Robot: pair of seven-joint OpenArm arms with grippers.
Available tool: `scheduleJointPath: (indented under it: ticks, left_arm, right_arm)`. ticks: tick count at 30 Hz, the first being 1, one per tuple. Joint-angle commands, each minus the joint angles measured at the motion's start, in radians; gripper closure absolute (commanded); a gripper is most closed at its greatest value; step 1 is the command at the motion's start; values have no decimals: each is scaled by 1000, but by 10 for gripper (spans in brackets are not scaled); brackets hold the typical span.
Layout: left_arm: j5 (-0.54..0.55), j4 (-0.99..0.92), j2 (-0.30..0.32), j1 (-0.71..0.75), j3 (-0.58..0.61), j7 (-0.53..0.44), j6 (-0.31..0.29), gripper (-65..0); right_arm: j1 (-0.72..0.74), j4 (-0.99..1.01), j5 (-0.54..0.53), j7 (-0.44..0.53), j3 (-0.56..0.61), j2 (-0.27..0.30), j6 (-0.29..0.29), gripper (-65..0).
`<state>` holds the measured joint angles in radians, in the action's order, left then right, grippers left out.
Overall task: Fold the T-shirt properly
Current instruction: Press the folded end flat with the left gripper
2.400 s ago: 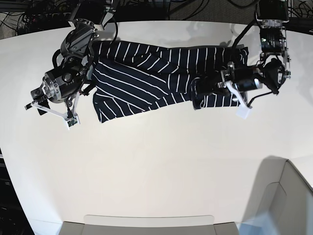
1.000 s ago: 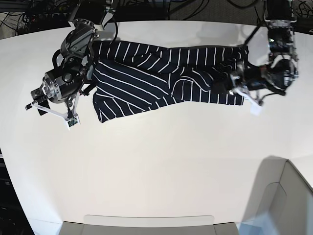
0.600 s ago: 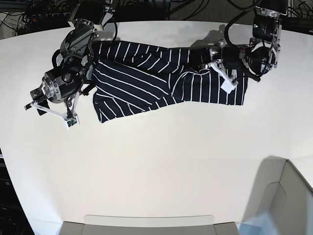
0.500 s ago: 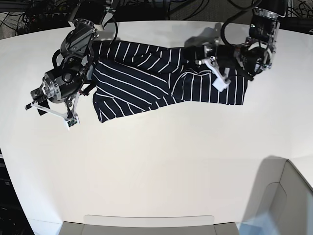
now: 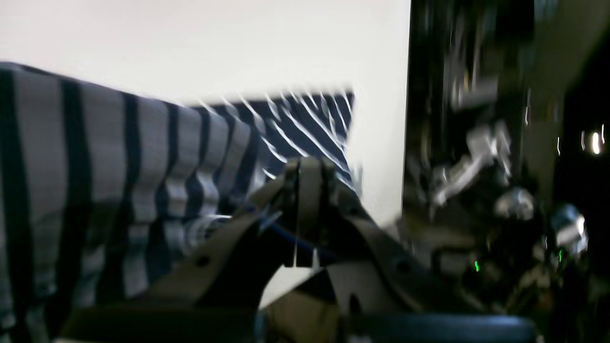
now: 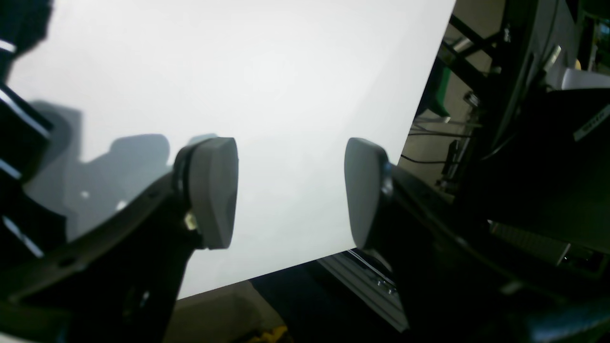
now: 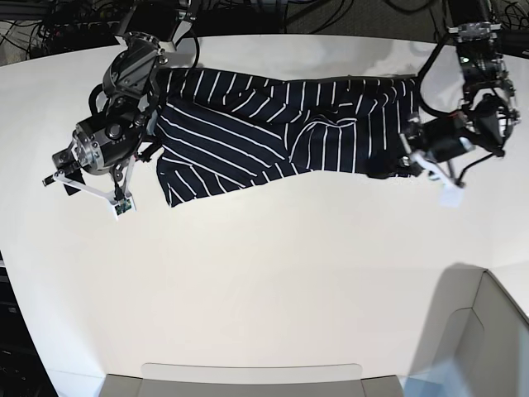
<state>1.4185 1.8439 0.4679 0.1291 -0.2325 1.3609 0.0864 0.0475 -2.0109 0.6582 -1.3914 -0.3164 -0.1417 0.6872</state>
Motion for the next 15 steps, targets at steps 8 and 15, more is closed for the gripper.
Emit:
scheduleJointPath:
  ticks: [8, 15]
  left_arm:
    - [-60, -39, 39, 68, 104, 35, 46, 0]
    - [-238, -82, 10, 99, 335, 35, 46, 0]
  right_arm:
    - [16, -17, 12, -5, 1, 3, 11, -350]
    - [19, -17, 12, -5, 6, 1, 11, -350]
